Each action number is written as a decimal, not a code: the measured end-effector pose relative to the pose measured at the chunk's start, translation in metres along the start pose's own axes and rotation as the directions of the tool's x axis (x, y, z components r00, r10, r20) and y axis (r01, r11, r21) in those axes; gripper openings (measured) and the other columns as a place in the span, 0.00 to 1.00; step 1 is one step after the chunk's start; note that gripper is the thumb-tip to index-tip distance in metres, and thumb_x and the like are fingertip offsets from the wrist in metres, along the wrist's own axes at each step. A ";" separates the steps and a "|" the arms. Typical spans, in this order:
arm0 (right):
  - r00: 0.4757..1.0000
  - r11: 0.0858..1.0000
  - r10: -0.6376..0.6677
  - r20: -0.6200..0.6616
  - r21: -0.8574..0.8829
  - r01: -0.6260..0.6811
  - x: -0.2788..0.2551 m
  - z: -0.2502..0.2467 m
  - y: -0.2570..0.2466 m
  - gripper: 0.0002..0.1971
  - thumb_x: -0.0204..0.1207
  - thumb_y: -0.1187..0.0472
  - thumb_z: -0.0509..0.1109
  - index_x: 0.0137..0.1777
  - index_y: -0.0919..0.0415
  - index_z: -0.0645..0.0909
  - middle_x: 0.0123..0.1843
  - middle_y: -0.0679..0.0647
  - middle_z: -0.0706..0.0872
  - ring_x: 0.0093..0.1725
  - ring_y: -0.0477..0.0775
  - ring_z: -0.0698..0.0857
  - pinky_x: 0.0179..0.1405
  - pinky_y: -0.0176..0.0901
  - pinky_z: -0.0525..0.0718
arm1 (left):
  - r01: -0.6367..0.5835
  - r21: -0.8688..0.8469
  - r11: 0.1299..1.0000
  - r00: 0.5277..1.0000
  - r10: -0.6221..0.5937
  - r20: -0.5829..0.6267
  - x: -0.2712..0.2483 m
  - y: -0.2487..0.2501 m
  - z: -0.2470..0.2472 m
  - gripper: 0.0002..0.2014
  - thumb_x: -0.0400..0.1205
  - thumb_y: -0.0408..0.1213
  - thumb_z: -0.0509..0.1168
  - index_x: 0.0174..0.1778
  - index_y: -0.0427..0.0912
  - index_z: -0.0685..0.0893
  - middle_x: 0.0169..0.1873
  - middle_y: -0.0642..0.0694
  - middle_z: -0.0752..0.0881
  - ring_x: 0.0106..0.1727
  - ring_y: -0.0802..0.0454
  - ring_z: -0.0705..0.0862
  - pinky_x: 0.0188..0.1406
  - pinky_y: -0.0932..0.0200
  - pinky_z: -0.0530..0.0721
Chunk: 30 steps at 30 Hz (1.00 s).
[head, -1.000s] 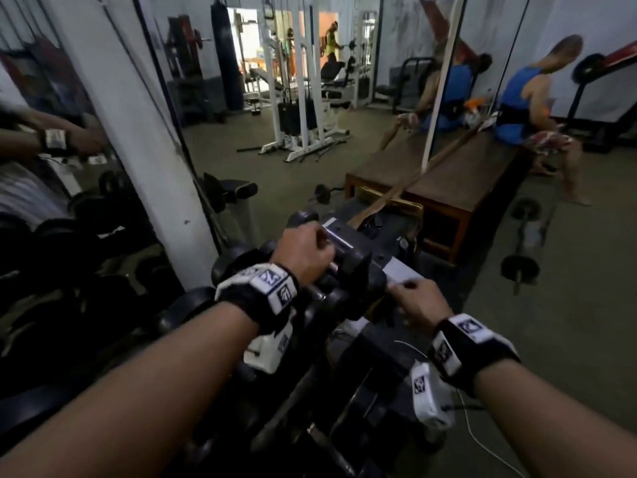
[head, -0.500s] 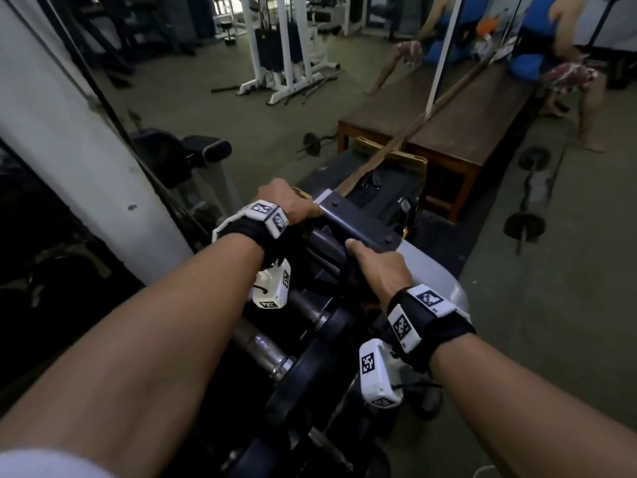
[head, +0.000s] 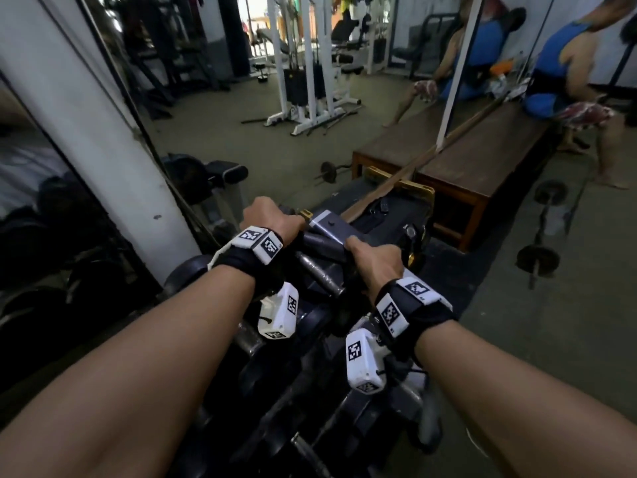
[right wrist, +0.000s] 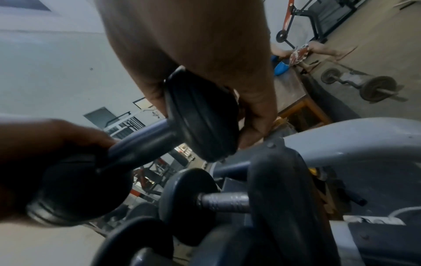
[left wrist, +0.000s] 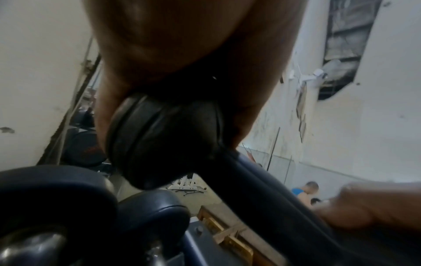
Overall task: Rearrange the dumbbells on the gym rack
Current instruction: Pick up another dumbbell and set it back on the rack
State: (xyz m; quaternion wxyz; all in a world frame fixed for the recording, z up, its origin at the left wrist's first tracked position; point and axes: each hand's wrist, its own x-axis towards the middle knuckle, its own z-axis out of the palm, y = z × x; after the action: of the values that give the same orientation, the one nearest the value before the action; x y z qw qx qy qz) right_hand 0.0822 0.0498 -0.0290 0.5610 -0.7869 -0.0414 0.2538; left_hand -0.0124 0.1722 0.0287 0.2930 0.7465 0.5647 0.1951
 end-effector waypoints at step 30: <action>0.341 0.664 -0.554 0.759 0.156 0.731 -0.296 -0.100 0.036 0.23 0.72 0.43 0.75 0.62 0.55 0.83 0.61 0.61 0.89 0.64 0.67 0.85 0.65 0.52 0.80 | 0.191 -0.350 0.917 0.322 -0.395 -0.860 -0.440 -0.107 -0.122 0.19 0.74 0.49 0.75 0.52 0.37 0.87 0.51 0.39 0.89 0.58 0.38 0.85 0.57 0.55 0.79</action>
State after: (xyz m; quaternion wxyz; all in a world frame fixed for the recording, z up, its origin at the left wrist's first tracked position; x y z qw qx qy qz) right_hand -0.1380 -0.1536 0.0673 0.4550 -0.5768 -0.6052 0.3068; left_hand -0.2917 -0.2024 0.0675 0.0285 0.3657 0.7358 0.5693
